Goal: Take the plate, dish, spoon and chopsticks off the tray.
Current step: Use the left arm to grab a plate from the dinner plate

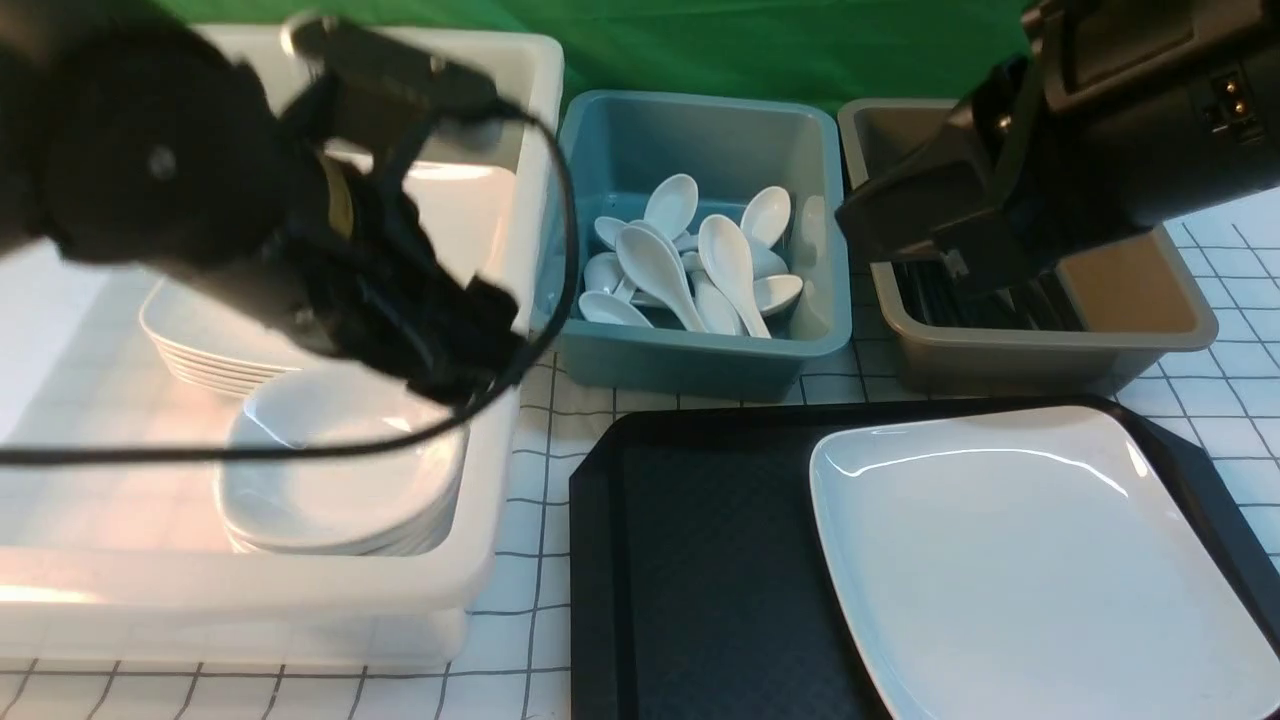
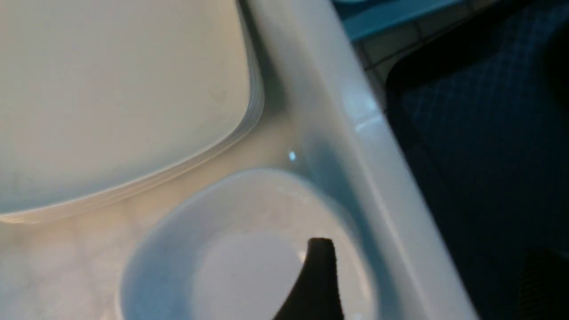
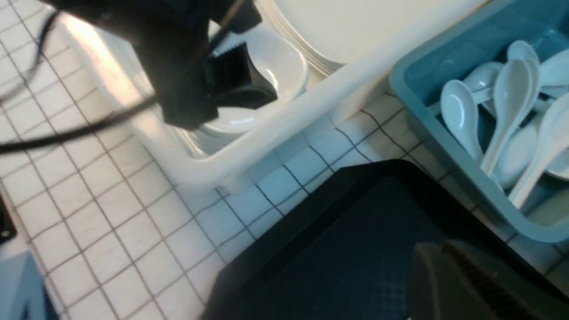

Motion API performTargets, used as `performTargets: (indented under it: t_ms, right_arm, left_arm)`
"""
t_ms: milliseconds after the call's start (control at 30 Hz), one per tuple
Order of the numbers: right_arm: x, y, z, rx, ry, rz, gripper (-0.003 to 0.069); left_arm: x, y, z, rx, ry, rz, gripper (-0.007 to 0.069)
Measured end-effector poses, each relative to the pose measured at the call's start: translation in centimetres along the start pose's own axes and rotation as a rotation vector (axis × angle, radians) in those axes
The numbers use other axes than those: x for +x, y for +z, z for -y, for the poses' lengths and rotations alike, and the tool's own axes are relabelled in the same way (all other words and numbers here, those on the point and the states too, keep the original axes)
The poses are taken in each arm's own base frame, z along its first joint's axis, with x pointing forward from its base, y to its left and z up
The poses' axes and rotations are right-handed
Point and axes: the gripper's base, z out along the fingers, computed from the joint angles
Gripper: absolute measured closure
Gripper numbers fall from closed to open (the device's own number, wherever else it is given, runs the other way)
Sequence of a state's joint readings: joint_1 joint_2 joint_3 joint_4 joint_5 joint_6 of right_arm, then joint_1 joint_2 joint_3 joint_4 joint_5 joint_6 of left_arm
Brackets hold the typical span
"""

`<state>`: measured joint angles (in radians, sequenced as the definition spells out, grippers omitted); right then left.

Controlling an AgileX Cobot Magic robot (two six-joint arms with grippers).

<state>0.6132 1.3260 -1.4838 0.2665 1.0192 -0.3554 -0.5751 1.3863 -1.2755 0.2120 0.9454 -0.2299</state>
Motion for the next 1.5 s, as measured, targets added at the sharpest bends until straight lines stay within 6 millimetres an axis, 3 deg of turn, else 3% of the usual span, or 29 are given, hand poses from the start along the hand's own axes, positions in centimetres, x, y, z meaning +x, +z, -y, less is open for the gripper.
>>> performTargets:
  t_ms: [133,267,300,333,433,467,567,600,633,733,767,833,867,900,967,1067,1500]
  right_arm:
    - [1.0,-1.5,1.3,0.183,-0.022,-0.085,0.0650]
    - [2.5,-4.0,2.9,0.427,-0.010,-0.197,0.0650]
    - [2.6,-4.2,3.0,0.436,-0.008,-0.198,0.0650]
    - [3.1,-5.0,3.4,0.484,0.013,-0.205,0.0650]
    - [4.0,-5.9,3.7,0.508,0.046,-0.209,0.0650]
    - [4.9,-5.9,4.1,0.520,0.078,-0.227,0.0650]
    - [7.1,-5.5,5.0,0.537,0.152,-0.296,0.0650]
    - [7.3,-5.5,5.2,0.541,0.162,-0.301,0.0650]
    - [8.9,-4.7,5.8,0.545,0.199,-0.360,0.0650]
    - [11.4,-3.7,6.7,0.550,0.262,-0.452,0.0650]
    - [11.5,-3.7,6.7,0.547,0.264,-0.458,0.0650]
    - [12.6,-3.2,6.8,0.530,0.293,-0.494,0.0650]
    - [12.8,-3.1,6.8,0.521,0.295,-0.497,0.0650]
    - [12.8,-3.1,6.5,0.499,0.297,-0.482,0.0650]
    - [12.6,-3.4,6.1,0.481,0.297,-0.434,0.0650]
    - [12.2,-4.3,5.4,0.466,0.299,-0.349,0.0650]
    - [11.5,-8.1,3.3,0.486,0.264,-0.136,0.0650]
  left_arm:
    - [-1.8,-1.4,1.1,0.141,-0.071,0.094,0.0131]
    - [-3.4,-0.8,3.8,0.320,-0.053,0.111,0.0452]
    - [-3.5,-0.7,4.0,0.326,-0.048,0.109,0.0452]
    - [-3.8,0.9,5.9,0.366,-0.005,0.060,0.0559]
    - [-4.1,2.9,8.1,0.397,0.044,-0.002,0.0606]
    - [-4.2,4.8,9.8,0.411,0.070,-0.053,0.0612]
    - [-4.9,7.8,12.3,0.420,0.123,-0.093,0.0594]
    - [-5.1,7.8,12.4,0.420,0.128,-0.089,0.0591]
    - [-5.5,9.6,13.1,0.403,0.154,-0.100,0.0549]
    - [-6.1,12.2,13.8,0.377,0.175,-0.113,0.0442]
    - [-6.2,12.3,13.8,0.376,0.170,-0.111,0.0425]
    - [-6.1,14.3,14.3,0.360,0.178,-0.137,0.0323]
    - [-6.1,14.7,14.4,0.359,0.178,-0.142,0.0304]
    - [-5.7,16.1,14.7,0.352,0.180,-0.163,0.0226]
    - [-5.3,17.6,14.9,0.340,0.171,-0.178,0.0154]
    - [-4.7,19.7,15.0,0.303,0.172,-0.180,0.0090]
    - [-3.5,24.6,16.0,0.291,0.139,-0.129,0.0060]
